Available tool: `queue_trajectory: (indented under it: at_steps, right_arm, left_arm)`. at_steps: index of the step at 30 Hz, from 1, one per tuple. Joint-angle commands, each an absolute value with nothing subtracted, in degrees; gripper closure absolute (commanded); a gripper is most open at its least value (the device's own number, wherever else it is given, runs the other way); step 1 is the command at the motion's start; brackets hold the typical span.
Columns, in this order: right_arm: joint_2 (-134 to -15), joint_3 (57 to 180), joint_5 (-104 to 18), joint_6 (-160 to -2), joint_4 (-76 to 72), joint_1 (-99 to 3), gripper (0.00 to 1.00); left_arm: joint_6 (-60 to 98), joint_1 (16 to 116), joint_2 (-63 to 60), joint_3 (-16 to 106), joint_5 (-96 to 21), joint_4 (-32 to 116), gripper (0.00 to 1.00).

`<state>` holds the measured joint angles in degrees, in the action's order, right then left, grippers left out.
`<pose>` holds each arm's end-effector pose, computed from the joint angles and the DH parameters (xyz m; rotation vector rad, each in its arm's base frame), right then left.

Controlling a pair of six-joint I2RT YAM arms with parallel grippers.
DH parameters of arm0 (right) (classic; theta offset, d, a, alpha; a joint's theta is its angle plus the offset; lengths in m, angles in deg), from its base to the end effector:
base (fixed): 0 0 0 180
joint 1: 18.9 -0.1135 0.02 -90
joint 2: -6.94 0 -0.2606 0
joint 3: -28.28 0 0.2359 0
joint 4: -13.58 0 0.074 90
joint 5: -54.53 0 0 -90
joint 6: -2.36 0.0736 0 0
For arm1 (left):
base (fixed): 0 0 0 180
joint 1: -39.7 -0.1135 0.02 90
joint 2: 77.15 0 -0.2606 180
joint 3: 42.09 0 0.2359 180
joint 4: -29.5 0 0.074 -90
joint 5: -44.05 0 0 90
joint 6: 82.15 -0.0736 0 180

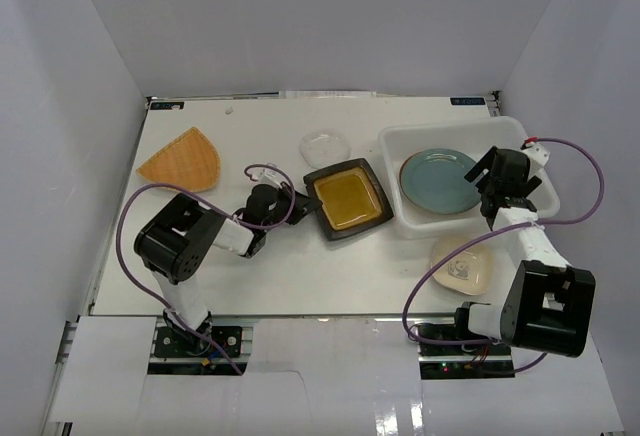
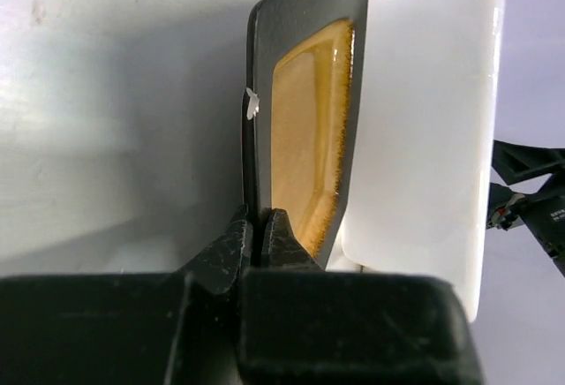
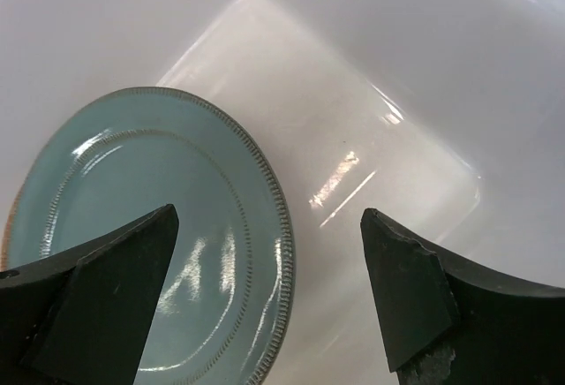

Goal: Place the plates into the plastic bin on the countertop

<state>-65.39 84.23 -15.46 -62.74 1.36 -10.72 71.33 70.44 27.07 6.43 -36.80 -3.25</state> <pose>0.2864 -0.0666 0.2268 0.7821 1.8863 -0.1792 0.2966 -0.1900 0.1141 -0.5030 2.1220 -1.1757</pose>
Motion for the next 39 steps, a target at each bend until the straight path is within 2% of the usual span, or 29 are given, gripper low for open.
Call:
queue_trajectory:
  at_steps: [1,3,7,12,15,20,24,28,30,31,32,33,34,35,36,37,38,39]
  right_arm:
    - [-63.82,86.44,-7.5,-64.97,-0.64,-11.7,0.1]
    - [-61.1,84.34,-10.14,-64.53,1.99,-11.96,0.1]
    - [-51.97,82.92,-34.24,-65.14,7.09,-14.23,0.1]
    - [-50.8,84.5,-56.6,-66.72,7.63,-28.81,0.09]
    - [-55.88,88.01,-62.16,-69.0,4.91,-36.81,0.1]
    - [-62.92,92.75,-66.22,-70.85,1.57,-40.43,0.1]
    - [-66.53,94.52,-70.16,-70.16,0.24,-42.45,0.1]
    - [-67.76,93.65,-75.53,-67.08,5.07,-44.65,0.1]
    - [-68.73,93.47,-75.72,-65.77,5.87,-45.18,0.07]
    - [-69.08,93.21,-75.37,-65.41,5.96,-45.36,0.02]
    - [-69.17,92.94,-74.93,-65.06,6.04,-45.27,0.03]
    - [-69.0,92.51,-74.58,-64.62,7.52,-45.27,0.11]
    - [-68.13,90.94,-74.75,-63.14,9.28,-45.27,0.56]
    - [-67.59,90.05,-75.1,-61.9,11.3,-45.27,0.78]
    - [-66.63,89.52,-74.58,-60.93,13.75,-45.18,0.91]
    - [-66.19,89.17,-74.05,-59.62,14.39,-45.18,0.92]
    - [-65.75,89.08,-73.18,-58.82,14.66,-45.27,0.92]
    - [-64.87,89.08,-71.34,-58.21,15.35,-45.27,0.92]
  left_arm:
    - [65.42,70.46,22.44,0.87,-44.27,2.14,1.0]
    - [63.85,70.46,17.02,-1.95,-44.89,2.48,1.0]
    - [63.13,70.2,5.43,-6.78,-44.19,4.68,1.0]
    - [64.01,68.8,-9.63,-10.65,-39.45,10.55,1.0]
    - [65.42,67.74,-22.61,-10.92,-36.29,15.12,1.0]
    - [64.28,67.3,-33.44,-7.15,-34.08,23.21,1.0]
    - [63.4,67.03,-37.07,-3.98,-30.57,27.79,1.0]
    - [64.1,67.03,-37.34,-2.75,-28.02,27.28,1.0]
    - [64.89,67.03,-37.25,-2.48,-27.4,26.22,1.0]
    - [65.07,67.03,-37.25,-2.31,-27.14,25.69,1.0]
    - [65.15,67.03,-37.25,-2.13,-26.96,25.25,1.0]
    - [65.15,67.03,-37.16,-1.52,-26.87,24.99,1.0]
    - [64.72,67.03,-37.08,-0.99,-27.39,25.68,1.0]
    - [64.37,67.03,-36.9,-0.47,-27.92,26.3,0.98]
    - [63.84,67.03,-36.73,0.58,-28.45,27.44,0.88]
    - [63.14,67.03,-36.11,1.03,-29.41,27.88,0.78]
    - [62.7,67.03,-35.93,1.56,-30.03,28.32,0.57]
    - [62.35,67.03,-35.67,2.08,-30.47,28.76,0.46]
